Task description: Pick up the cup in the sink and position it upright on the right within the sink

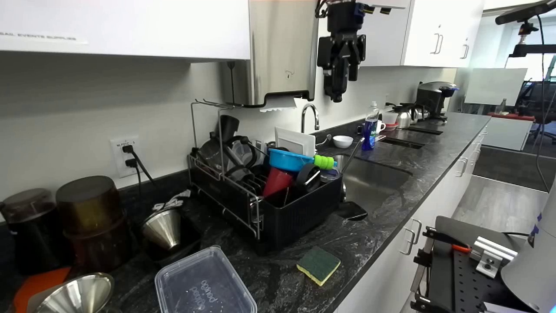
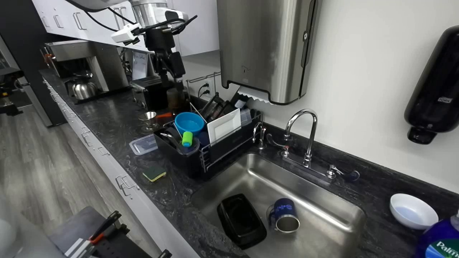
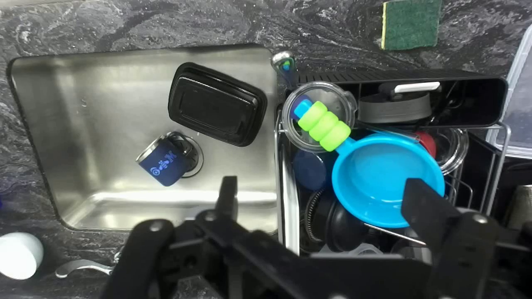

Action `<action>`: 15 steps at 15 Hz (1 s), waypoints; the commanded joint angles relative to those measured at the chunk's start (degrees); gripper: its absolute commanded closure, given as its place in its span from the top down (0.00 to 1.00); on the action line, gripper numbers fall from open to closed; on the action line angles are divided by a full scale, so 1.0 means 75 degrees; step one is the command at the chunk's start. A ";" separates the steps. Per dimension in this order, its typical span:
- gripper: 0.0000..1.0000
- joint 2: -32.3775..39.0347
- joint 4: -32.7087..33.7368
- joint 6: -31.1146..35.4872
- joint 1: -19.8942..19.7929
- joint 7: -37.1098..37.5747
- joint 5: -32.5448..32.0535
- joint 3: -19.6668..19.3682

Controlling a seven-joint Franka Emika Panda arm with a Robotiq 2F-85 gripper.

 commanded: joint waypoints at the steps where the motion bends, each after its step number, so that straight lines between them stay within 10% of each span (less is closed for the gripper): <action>1: 1.00 0.0007 0.0014 -0.0016 0.0081 0.0018 -0.0023 -0.0070; 15: 1.00 0.1306 0.0217 0.0674 -0.0438 -0.1089 0.0083 -0.1436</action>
